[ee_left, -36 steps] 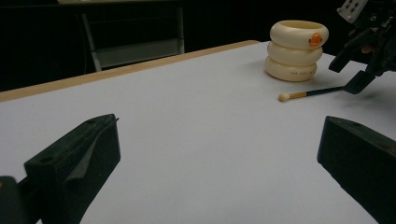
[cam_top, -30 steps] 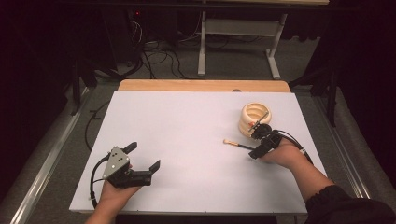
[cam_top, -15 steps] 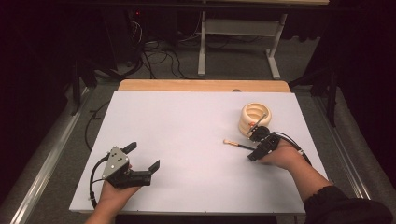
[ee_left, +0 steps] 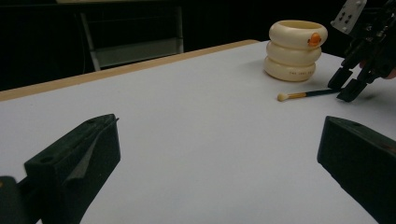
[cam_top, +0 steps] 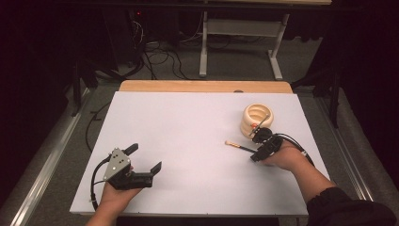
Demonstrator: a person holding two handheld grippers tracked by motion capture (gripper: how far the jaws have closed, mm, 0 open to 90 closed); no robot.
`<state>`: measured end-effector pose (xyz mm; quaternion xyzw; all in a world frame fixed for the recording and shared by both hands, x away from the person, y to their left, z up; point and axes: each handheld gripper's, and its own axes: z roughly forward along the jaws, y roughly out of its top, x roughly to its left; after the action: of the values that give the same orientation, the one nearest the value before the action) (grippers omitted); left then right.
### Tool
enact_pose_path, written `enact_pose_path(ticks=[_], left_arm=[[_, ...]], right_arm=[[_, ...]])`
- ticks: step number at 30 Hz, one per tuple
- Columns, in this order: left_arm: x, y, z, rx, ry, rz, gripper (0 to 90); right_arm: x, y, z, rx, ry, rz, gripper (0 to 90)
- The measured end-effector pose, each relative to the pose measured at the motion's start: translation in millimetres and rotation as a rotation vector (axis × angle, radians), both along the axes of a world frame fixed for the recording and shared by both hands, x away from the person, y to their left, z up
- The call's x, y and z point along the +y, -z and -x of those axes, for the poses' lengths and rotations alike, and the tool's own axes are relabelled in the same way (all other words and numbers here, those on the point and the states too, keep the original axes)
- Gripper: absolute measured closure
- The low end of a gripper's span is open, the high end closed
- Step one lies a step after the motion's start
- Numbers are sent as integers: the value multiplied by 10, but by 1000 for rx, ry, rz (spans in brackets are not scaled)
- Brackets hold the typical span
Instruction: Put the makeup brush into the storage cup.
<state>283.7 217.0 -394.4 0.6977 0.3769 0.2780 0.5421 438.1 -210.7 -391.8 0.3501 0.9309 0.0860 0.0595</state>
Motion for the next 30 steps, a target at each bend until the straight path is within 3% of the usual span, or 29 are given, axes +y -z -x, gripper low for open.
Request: enact_pose_path(ticks=[14,30], left_arm=[[-2,2,0,2,4,-2,2],[4,-3,3,-2,4,-3,2]], right_arm=[[44,-6,55,4,-25,8,686],[65,-3,68,10,-34,11,759]])
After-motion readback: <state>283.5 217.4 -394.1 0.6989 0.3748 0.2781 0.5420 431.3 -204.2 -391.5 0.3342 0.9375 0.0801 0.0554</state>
